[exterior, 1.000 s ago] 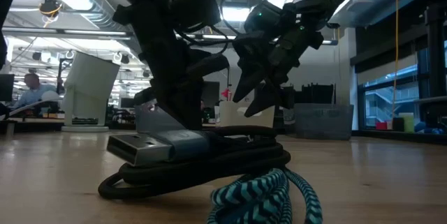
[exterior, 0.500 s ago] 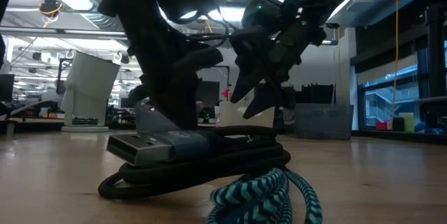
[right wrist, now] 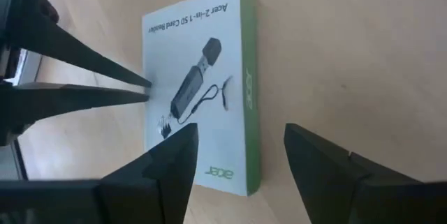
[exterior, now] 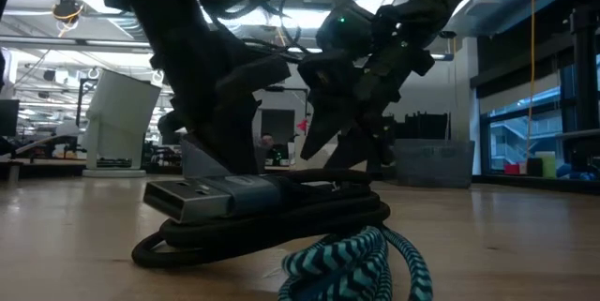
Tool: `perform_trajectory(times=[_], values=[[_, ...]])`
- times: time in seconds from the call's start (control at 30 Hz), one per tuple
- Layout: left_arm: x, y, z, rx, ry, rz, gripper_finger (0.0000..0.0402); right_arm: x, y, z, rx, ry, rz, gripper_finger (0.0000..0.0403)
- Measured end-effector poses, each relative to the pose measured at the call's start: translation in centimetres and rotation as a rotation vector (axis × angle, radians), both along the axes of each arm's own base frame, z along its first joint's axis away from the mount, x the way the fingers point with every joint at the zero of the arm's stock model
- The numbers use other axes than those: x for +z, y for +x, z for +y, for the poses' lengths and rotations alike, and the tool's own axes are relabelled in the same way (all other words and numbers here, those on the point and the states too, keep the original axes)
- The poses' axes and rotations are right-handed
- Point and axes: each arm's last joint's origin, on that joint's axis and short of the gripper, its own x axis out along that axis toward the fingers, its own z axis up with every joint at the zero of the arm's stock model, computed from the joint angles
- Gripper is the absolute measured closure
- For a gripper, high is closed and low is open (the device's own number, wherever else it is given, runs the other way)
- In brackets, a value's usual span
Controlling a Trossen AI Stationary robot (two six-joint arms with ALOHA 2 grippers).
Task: Pick and place items into bin
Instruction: Put the card reader box into the left black bin
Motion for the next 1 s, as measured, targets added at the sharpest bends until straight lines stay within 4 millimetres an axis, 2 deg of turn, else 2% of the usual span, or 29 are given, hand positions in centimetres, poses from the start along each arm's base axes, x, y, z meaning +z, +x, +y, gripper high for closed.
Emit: perform_trajectory(times=[0.23, 0.4, 0.53, 1.0], values=[[0.0, -0.3, -0.9, 0.019, 0.019, -0.013, 0.0371, 0.0, 0.4, 0.8, 0.010, 0.020, -0.031, 0.0185], [0.0, -0.5, -1.4, 0.014, 0.044, -0.019, 0.0371, -0.9, 0.8, 1.7, 0.034, 0.034, -0.029, 0.0185], [0.0, -0.7, -1.9, 0.024, 0.050, -0.026, 0.0371, -1.3, 0.8, 1.7, 0.018, 0.048, -0.010, 0.0185], [-1.0, -2.4, -3.9, 0.079, 0.114, -0.110, 0.0371, -0.9, 1.2, 1.4, 0.026, 0.060, -0.074, 0.0185]])
